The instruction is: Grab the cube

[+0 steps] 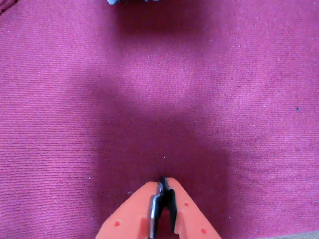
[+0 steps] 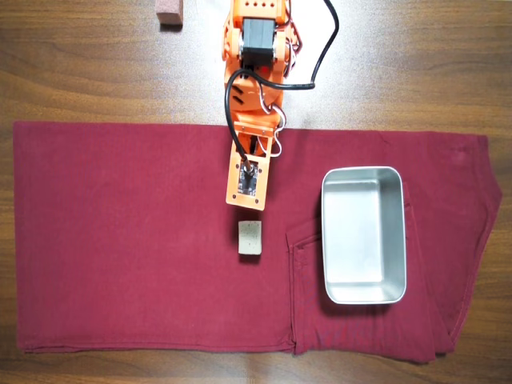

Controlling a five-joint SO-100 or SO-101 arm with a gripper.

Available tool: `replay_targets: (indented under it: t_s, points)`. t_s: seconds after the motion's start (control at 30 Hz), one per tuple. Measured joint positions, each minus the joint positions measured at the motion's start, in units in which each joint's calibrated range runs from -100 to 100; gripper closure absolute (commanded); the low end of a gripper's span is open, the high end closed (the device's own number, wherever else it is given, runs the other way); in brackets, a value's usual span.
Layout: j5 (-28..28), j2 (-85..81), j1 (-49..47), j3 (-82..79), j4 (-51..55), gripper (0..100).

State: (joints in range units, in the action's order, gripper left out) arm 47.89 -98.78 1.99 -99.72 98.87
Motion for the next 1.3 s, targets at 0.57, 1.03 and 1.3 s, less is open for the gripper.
replay_targets:
  t_s: [0.57, 1.03, 1.3]
  points:
    - [0.3, 15.1, -1.8, 10.1, -6.8, 79]
    - [7.3, 91.3, 10.9, 74.1, -12.2, 60]
    - [4.2, 100.2, 6.4, 74.3, -19.7, 61]
